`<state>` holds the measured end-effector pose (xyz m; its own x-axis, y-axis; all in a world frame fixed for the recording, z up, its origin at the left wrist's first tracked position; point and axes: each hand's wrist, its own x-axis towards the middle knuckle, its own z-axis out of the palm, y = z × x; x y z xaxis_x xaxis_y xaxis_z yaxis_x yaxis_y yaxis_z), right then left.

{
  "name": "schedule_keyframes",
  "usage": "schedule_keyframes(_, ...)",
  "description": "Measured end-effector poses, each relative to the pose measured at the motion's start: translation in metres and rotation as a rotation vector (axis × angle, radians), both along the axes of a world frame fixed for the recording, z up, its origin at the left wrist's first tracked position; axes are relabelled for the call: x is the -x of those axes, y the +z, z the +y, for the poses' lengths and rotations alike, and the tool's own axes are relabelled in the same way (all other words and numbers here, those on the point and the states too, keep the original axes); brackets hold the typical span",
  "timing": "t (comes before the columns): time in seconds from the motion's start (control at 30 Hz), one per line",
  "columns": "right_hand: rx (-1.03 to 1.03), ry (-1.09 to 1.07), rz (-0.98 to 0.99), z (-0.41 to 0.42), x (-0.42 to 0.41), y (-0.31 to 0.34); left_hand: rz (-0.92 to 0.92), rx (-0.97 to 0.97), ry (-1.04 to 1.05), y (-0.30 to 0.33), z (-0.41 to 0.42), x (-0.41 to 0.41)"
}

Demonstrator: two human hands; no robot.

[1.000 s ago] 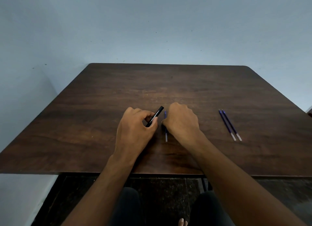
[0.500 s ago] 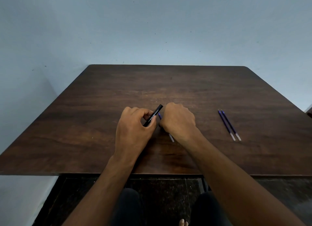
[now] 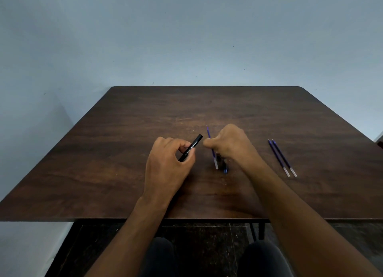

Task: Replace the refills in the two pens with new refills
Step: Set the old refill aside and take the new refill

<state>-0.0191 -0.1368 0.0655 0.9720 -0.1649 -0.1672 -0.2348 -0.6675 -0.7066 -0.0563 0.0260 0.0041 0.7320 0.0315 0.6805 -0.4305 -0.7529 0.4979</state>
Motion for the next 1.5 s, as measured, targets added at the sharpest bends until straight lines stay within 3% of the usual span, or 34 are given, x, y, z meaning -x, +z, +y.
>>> schedule_keyframes(0.2,-0.487,-0.032,-0.180,-0.026,0.008,0.010,0.012,-0.043,-0.040,0.003,0.000,0.002)
schedule_keyframes(0.47,-0.648,-0.147,-0.448,-0.029,0.000,0.001,0.045,-0.087,-0.067,0.007,-0.001,0.006)
schedule_keyframes(1.1,-0.735,-0.142,-0.460,-0.025,0.002,-0.004,0.055,-0.097,-0.054,0.003,-0.001,0.003)
schedule_keyframes(1.5,-0.787,-0.078,-0.353,-0.021,0.002,-0.014,0.060,-0.100,-0.037,0.004,-0.002,0.003)
